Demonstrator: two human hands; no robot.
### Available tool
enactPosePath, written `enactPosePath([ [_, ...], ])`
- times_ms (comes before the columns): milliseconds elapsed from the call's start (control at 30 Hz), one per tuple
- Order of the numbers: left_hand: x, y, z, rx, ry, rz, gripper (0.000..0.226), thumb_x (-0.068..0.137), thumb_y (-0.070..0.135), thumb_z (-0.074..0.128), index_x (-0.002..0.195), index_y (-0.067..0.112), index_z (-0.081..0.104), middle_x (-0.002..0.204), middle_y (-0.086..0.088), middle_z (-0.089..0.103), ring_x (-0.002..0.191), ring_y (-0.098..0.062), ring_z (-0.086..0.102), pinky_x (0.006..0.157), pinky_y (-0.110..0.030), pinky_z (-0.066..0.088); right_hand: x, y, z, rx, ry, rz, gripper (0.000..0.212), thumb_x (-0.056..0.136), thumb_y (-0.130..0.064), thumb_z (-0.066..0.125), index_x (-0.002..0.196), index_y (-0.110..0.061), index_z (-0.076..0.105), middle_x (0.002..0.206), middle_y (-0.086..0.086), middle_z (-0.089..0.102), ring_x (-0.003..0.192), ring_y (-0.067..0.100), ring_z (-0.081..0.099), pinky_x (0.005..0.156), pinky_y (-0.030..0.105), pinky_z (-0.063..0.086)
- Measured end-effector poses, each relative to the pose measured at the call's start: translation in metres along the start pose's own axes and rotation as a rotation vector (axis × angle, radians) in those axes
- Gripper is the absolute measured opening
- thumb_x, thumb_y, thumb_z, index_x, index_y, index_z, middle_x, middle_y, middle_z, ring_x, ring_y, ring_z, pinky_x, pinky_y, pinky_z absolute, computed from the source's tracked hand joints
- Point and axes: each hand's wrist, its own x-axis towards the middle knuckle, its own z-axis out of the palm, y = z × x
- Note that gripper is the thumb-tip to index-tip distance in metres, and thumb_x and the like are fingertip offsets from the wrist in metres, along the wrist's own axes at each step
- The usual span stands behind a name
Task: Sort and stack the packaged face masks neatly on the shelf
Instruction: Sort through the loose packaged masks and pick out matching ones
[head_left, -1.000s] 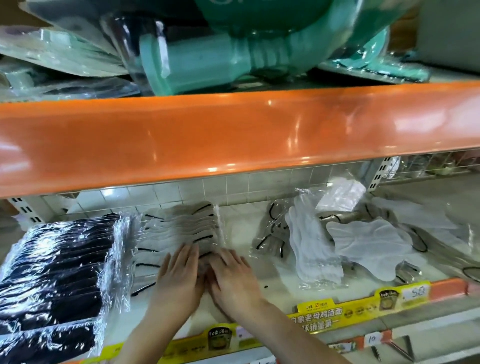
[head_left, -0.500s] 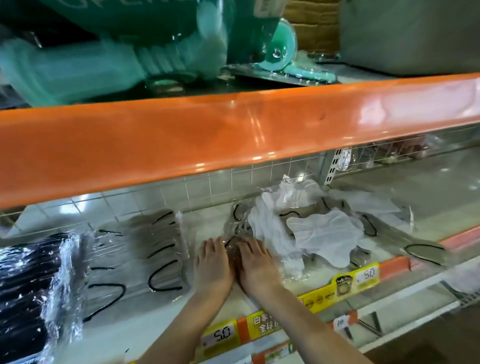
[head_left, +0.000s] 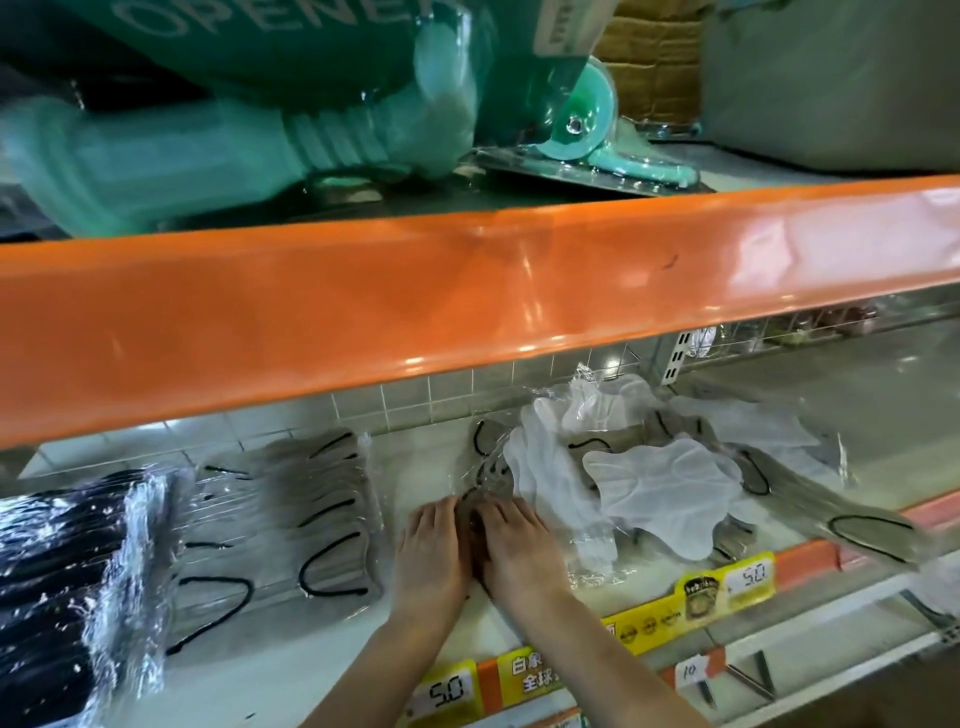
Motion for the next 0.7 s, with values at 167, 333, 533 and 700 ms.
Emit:
enactPosePath([
  [167, -0.005, 0.005, -0.003, -0.156, 0.039, 0.025, 0.032, 0.098, 0.022, 0.046, 0.129, 0.017, 0.050, 0.127, 0.001, 0.057, 0.118, -0.015, 0.050, 0.095, -0.020, 0.034, 0.000, -0.008, -0.007, -0.068, 0.041, 0.031, 0.042, 0.040, -0.010, 0.089, 0.076, -0.017, 0.067, 0.070, -0.005, 0.065, 0.067, 0.014, 0.065, 0.049, 0.021, 0.049],
  [333, -0.007, 0.014, -0.015, -0.386, 0.179, -0.075, 0.030, 0.098, 0.027, 0.048, 0.126, 0.016, 0.050, 0.121, 0.004, 0.054, 0.109, -0.007, 0.050, 0.084, -0.012, 0.031, -0.001, -0.010, -0.011, 0.044, 0.188, 0.111, 0.026, 0.065, -0.014, 0.079, 0.081, -0.018, 0.060, 0.067, -0.006, 0.062, 0.060, 0.014, 0.064, 0.042, 0.024, 0.045],
  [533, -0.004, 0.032, -0.028, -0.920, -0.035, -0.264, 0.044, 0.081, 0.057, 0.059, 0.092, 0.014, 0.062, 0.083, -0.001, 0.070, 0.081, -0.015, 0.067, 0.079, -0.040, 0.053, -0.005, -0.012, -0.023, 0.245, 0.287, 0.030, 0.014, 0.092, -0.022, 0.045, 0.093, -0.012, 0.055, 0.078, 0.001, 0.064, 0.067, 0.019, 0.063, 0.050, 0.030, 0.049],
  [700, -0.004, 0.028, -0.040, -1.101, 0.085, -0.467, 0.014, 0.092, 0.006, 0.053, 0.093, 0.013, 0.066, 0.085, -0.012, 0.071, 0.078, -0.022, 0.066, 0.073, -0.038, 0.051, -0.009, -0.015, -0.032, 0.329, 0.232, -0.118, 0.019, 0.089, -0.009, 0.046, 0.105, -0.016, 0.052, 0.100, -0.003, 0.064, 0.091, 0.015, 0.061, 0.071, 0.027, 0.050],
])
